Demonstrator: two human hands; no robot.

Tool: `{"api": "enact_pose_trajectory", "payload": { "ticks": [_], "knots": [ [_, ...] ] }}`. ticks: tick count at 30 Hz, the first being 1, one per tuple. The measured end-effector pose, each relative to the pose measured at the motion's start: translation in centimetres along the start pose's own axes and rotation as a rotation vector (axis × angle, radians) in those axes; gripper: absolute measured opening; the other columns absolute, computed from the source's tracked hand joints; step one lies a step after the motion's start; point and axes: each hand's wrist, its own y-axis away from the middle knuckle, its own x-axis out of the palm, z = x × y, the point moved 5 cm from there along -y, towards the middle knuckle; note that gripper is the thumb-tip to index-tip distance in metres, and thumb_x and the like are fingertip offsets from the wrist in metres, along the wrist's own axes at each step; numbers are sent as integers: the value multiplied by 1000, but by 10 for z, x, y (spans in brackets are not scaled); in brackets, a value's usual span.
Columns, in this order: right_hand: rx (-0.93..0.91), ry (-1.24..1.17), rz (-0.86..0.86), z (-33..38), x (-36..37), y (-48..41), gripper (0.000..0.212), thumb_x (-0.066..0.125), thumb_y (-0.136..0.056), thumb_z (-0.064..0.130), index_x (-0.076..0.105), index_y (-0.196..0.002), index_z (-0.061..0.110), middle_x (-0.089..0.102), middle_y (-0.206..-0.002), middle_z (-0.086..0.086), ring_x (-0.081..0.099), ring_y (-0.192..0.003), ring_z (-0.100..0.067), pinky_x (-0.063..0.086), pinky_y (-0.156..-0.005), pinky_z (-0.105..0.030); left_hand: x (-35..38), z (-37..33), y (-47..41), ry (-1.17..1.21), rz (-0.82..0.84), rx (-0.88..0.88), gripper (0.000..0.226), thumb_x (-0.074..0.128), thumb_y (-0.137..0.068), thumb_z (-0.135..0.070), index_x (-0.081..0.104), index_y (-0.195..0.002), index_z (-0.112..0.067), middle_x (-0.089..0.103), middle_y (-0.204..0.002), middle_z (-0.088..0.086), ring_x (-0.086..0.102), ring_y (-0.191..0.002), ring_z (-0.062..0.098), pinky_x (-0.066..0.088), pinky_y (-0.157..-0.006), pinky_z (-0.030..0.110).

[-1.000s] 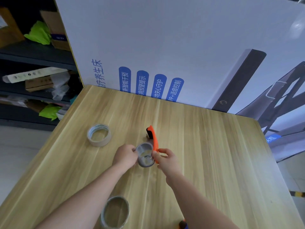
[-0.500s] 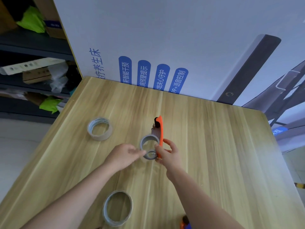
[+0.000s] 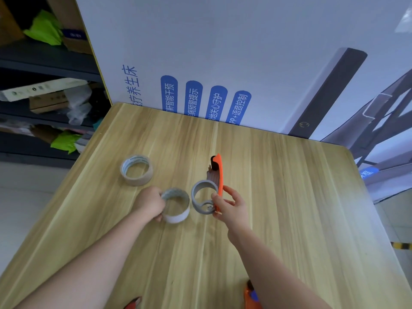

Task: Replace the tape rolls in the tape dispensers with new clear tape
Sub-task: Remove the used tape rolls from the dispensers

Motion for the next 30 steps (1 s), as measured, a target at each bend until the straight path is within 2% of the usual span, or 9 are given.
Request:
{"api": "enact_pose_trajectory", "payload": {
  "ticks": [3,5,7,10,14,17,21,25,30],
  "knots": [
    [10,3,9,-1,-3,4,33,73,-85,19,60,-114,27,72,-88,-7,68,-75,-16,58,-81,-40,8,-3,-16,424,-28,-109,14,53,-91,-2,68,-91,-2,71,-81,18,69,-58,28,60,-62,37],
    [22,5,8,-1,-5,6,33,73,-85,19,59,-113,29,72,-90,-8,68,-75,-16,58,-81,-39,16,-10,-24,603,5,-135,14,59,-91,-6,64,-102,2,67,-93,17,67,-70,26,60,-75,43],
    [29,4,3,-1,-8,7,33,73,-85,18,59,-112,29,72,-90,-8,68,-76,-17,58,-81,-40,25,-18,-25,596,-2,-120,25,63,-90,-15,59,-111,-2,64,-99,13,66,-74,24,60,-75,42],
    [39,2,1,-2,-10,12,31,73,-85,18,58,-111,30,72,-88,-6,68,-75,-16,58,-82,-40,22,-28,-5,348,-164,1,39,62,-89,-35,54,-121,-15,58,-116,5,63,-92,24,54,-74,36],
    [41,2,20,-2,-9,23,32,73,-85,18,58,-112,29,72,-89,-7,69,-78,-17,58,-83,-40,27,-38,31,262,-182,231,43,57,-87,-50,61,-120,-23,61,-105,0,59,-91,16,49,-79,31],
    [25,17,36,-1,-11,36,36,73,-85,18,58,-117,27,72,-88,-6,69,-77,-16,58,-80,-38,31,-45,52,250,-139,353,29,60,-90,-36,71,-105,-15,64,-91,-1,56,-77,12,43,-68,25],
    [25,56,50,-11,-19,58,35,74,-85,21,60,-117,25,71,-81,-3,69,-75,-16,58,-82,-40,32,-39,76,263,-161,410,22,62,-89,-26,74,-80,-11,63,-78,7,62,-66,24,54,-65,42],
    [19,218,71,-28,-29,85,29,71,-86,31,64,-113,25,72,-81,-3,68,-78,-16,57,-85,-41,36,-18,113,127,-159,405,34,58,-90,-25,63,-62,-6,60,-67,12,61,-57,25,52,-61,42],
    [-70,499,140,-53,-38,126,27,66,-89,25,67,-116,22,73,-92,4,68,-81,-12,56,-80,-34,53,16,172,-25,-171,377,48,56,-91,-24,39,-46,-20,47,-60,3,51,-62,23,35,-58,36]
  ]
}}
